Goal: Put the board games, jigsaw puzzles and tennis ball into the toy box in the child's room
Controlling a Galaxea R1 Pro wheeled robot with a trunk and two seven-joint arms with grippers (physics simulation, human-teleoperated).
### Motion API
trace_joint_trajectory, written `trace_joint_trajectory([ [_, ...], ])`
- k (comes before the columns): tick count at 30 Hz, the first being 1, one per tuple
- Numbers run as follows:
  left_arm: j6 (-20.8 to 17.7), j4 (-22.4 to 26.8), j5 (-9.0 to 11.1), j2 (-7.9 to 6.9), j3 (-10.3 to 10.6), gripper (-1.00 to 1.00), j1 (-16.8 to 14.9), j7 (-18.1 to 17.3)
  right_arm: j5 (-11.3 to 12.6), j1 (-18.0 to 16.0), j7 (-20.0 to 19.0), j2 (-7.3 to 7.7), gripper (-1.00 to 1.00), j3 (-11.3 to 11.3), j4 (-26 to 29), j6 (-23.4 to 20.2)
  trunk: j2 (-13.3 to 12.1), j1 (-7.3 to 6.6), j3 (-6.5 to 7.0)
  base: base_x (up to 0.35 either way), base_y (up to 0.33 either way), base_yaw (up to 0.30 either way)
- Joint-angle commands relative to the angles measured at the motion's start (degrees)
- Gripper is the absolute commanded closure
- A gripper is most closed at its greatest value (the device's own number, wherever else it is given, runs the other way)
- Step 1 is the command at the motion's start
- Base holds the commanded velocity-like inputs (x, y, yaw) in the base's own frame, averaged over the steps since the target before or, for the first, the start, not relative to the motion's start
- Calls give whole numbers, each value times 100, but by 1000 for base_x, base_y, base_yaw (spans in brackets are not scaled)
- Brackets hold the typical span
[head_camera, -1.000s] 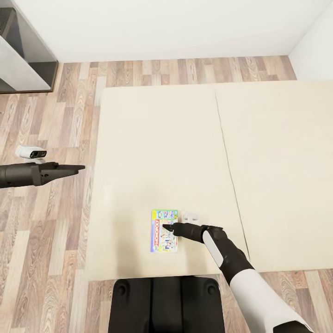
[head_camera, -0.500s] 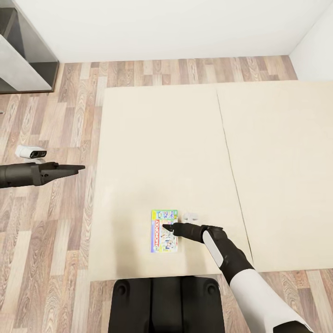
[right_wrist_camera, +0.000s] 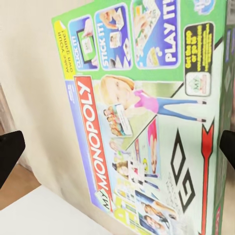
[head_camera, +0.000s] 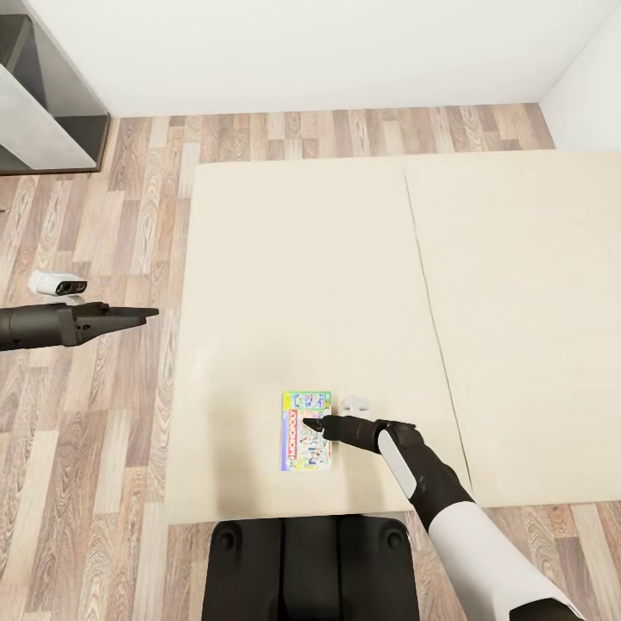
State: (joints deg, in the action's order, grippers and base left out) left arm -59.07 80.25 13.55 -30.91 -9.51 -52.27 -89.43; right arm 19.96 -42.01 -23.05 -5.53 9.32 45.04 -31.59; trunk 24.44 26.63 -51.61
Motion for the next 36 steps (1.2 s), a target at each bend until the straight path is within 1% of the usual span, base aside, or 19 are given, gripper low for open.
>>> trace_joint_trajectory([
  [1, -61, 0, -2, -3, 2, -100, 0, -22, 25, -1, 2, 1, -100, -1, 5, -32, 8, 3, -6, 0, 0, 0],
  [32, -61, 0, -2, -3, 2, -100, 2, -13, 26, -1, 13, -23, -100, -18, -8, -32, 8, 3, -6, 0, 0, 0],
  [34, -61, 0, -2, -3, 2, -100, 1, -13, 30, -1, 13, -36, -100, -19, -13, -33, 8, 3, -6, 0, 0, 0],
  [36, -61, 0, 0, -3, 2, -100, 2, -13, 29, -1, 12, -95, -100, -23, -47, -38, 8, 3, -6, 0, 0, 0],
])
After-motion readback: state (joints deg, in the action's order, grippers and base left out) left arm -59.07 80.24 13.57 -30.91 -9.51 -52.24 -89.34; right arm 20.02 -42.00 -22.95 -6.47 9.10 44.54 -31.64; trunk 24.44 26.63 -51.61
